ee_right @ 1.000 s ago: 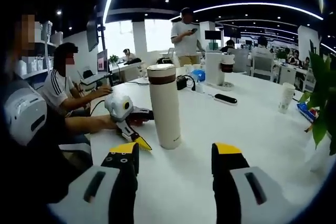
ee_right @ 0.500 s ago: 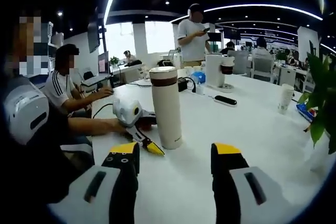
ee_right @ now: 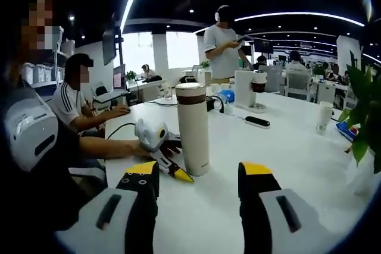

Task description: Grasp the water cup twist off the cup lid place the cup lid on the table

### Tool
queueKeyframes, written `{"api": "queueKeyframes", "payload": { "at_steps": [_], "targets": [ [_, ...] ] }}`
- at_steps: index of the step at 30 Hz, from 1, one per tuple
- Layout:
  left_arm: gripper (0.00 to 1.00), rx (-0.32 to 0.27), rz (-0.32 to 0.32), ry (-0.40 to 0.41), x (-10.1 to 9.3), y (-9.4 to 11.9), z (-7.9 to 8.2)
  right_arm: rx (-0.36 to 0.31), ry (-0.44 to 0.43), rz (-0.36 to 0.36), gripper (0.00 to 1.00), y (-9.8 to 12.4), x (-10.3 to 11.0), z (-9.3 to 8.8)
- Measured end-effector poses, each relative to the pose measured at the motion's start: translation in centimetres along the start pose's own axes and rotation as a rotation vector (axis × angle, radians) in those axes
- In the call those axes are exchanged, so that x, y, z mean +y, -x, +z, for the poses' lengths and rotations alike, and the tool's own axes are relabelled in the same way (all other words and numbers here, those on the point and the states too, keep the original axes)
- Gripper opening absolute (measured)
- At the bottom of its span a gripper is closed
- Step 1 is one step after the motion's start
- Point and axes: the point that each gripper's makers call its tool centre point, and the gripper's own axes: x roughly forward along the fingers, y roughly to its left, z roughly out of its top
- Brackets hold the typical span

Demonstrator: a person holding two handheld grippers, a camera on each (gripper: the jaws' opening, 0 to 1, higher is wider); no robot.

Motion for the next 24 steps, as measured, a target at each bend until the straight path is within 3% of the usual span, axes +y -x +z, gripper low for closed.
{"api": "queueKeyframes", "payload": {
  "at_steps": [8,11,14,19,22,24],
  "targets": [
    [0.63,-0.003,-0.016,0.030,0.2,-0.7,-0.1,-0.080,-0.020,0.020,0.54,-1.1,0.1,1.4],
    [0.63,-0.004,-0.022,0.025,0.0,-0.8,0.0,-0.076,0.104,0.016,0.54,-1.9,0.8,1.8],
    [0.59,0.003,-0.053,0.018,-0.7,-1.1,-0.1,-0.091,0.112,0.023,0.54,-2.6,1.5,2.3],
    [0.55,0.000,-0.063,0.035,-0.4,-1.4,-0.1,-0.196,0.122,0.011,0.46,-4.6,1.9,5.5],
    [0.54,-0.001,-0.068,0.042,-0.4,-1.3,-0.1,-0.282,0.214,-0.015,0.46,-6.4,2.5,8.4],
    [0.54,0.001,-0.066,0.047,-0.4,-1.3,-0.1,-0.323,0.222,-0.017,0.46,-7.8,3.1,9.7]
  ]
}}
